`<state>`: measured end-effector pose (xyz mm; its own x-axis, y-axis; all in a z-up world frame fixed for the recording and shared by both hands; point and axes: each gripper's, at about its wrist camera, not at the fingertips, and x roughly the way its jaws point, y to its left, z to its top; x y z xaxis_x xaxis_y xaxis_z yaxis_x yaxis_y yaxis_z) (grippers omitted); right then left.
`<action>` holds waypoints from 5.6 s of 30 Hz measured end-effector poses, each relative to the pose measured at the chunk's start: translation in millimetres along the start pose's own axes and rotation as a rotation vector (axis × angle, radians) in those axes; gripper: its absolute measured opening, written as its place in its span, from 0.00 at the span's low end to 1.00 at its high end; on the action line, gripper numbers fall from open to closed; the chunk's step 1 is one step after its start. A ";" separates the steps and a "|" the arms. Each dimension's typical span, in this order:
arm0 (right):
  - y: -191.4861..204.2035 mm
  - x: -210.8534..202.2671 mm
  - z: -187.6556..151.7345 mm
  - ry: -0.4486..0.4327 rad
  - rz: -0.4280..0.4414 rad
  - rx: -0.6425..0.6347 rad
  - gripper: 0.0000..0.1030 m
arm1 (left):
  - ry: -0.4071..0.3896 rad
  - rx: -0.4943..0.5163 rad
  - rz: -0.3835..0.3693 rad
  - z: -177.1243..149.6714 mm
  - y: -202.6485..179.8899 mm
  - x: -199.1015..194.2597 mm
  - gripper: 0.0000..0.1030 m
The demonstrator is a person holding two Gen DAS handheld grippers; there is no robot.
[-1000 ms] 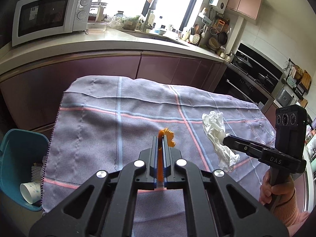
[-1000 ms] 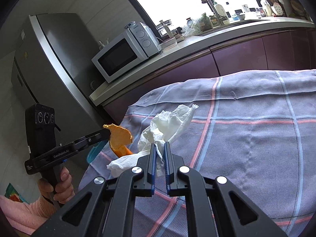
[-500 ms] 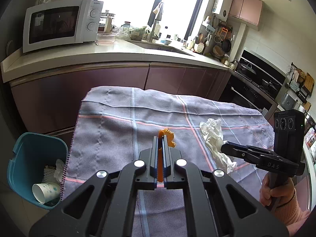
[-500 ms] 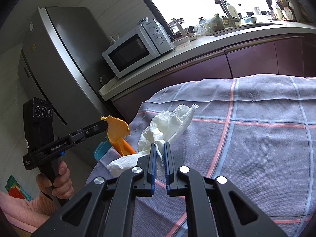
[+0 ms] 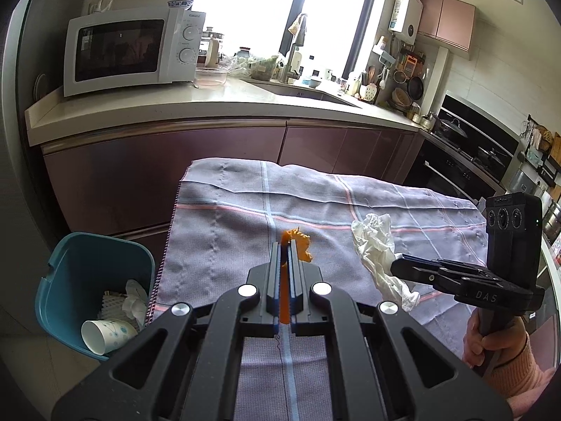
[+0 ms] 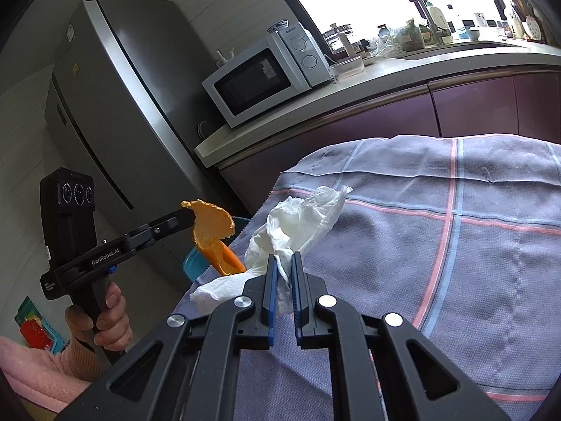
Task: Collect trash
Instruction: 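Lift the peel and tissue and carry both tools toward the teal bin, then lower both tools over the teal bin and open them to drop peel and tissue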
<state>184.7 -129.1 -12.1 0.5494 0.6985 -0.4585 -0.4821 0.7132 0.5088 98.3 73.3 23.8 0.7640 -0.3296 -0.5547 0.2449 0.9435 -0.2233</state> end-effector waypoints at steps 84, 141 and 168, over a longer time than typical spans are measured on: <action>115.2 149.2 26.0 0.228 0.195 -0.186 0.07 | -0.106 -0.220 0.242 -14.0 159.5 -72.4 0.04; 144.3 231.7 26.0 0.379 0.123 -0.274 0.07 | -0.048 -0.303 0.351 -27.7 212.1 -34.9 0.04; 149.8 279.0 15.4 0.483 0.042 -0.290 0.07 | 0.038 -0.327 0.398 -40.6 233.9 5.7 0.04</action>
<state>276.3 171.7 -52.6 0.1836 0.6256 -0.7583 -0.7024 0.6232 0.3440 135.7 290.7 -64.1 0.7367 0.0457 -0.6747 -0.2640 0.9380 -0.2247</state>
